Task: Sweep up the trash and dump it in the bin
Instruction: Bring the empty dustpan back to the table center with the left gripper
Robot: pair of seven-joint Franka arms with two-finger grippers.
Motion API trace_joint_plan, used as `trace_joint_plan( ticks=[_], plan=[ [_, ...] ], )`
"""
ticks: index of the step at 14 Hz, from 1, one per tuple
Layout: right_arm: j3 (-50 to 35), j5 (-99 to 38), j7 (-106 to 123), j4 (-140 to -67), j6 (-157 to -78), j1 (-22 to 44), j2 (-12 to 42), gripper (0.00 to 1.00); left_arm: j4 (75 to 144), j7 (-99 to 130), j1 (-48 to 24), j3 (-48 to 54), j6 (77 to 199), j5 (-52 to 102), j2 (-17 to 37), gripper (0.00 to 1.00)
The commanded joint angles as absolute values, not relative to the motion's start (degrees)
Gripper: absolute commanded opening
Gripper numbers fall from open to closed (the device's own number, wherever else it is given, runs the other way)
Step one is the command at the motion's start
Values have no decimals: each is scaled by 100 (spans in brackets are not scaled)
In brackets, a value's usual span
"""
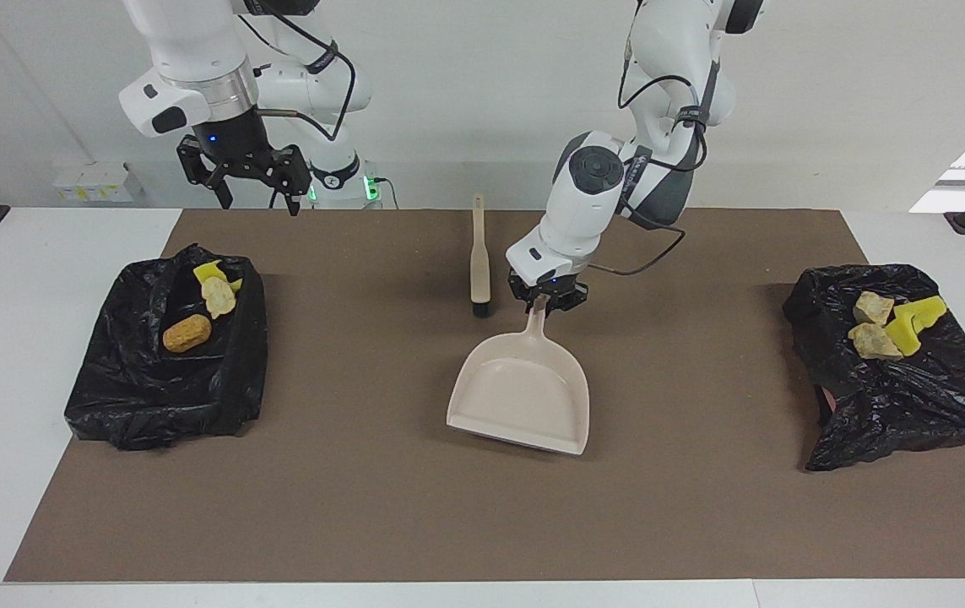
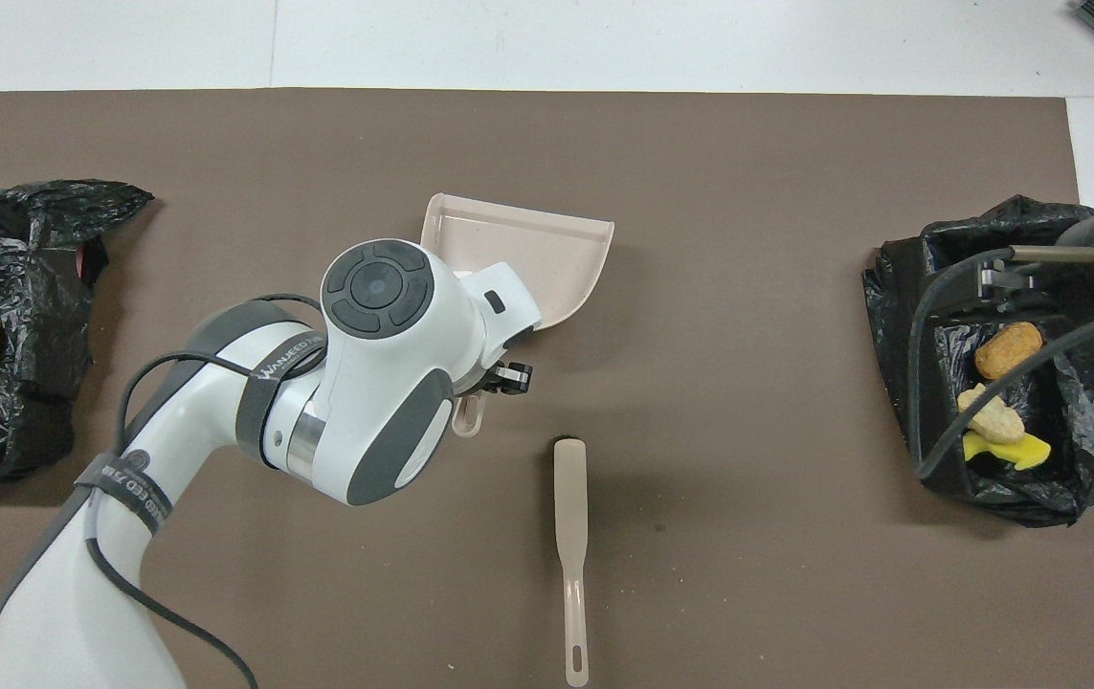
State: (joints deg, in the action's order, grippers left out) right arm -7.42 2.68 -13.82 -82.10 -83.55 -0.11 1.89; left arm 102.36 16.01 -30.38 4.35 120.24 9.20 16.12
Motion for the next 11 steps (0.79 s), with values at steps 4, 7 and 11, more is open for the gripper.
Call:
trace_joint_plan(
  ticks=[4, 7, 11],
  plan=[
    [-782, 105, -1222, -8420, -8561, -149, 35, 100, 10151, 1775, -3269, 352, 12681, 1336, 1985, 0],
    [-782, 105, -1222, -8420, -8534, -149, 35, 100, 10143, 1775, -3392, 352, 13262, 1336, 2346, 0],
    [-774, -122, -1222, -8420, -8508, -272, 35, 100, 10090, 1696, -3384, 343, 13123, 1292, 2181, 100]
  ],
)
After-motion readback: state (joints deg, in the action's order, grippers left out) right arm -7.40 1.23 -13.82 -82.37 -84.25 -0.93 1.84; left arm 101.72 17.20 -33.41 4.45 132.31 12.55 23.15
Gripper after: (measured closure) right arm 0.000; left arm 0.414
